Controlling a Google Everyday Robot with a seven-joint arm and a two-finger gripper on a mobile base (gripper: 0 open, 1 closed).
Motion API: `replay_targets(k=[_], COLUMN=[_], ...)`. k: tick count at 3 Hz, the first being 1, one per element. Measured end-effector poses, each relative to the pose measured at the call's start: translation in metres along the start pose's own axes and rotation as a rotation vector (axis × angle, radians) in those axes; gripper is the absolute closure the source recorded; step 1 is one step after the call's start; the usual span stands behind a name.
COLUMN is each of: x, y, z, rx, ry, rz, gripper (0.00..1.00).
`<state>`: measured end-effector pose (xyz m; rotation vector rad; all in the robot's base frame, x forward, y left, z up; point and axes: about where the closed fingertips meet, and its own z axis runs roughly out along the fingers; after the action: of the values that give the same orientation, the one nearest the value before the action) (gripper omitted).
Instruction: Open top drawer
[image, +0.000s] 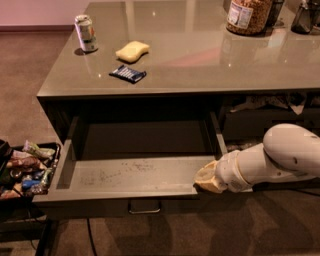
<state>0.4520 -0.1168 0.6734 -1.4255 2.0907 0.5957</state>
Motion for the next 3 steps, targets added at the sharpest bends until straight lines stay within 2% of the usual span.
replay_targets(k=[1,2,3], x=[0.001,0.005,0.005], y=[0.006,0.039,0.057], z=[-0.003,-0.016,-0.026], rx=[-0.013,-0.064,-0.093], ry=[0.003,0.018,0.029], rz=[0.011,0.055,0.066], gripper=[1.0,1.0,1.0])
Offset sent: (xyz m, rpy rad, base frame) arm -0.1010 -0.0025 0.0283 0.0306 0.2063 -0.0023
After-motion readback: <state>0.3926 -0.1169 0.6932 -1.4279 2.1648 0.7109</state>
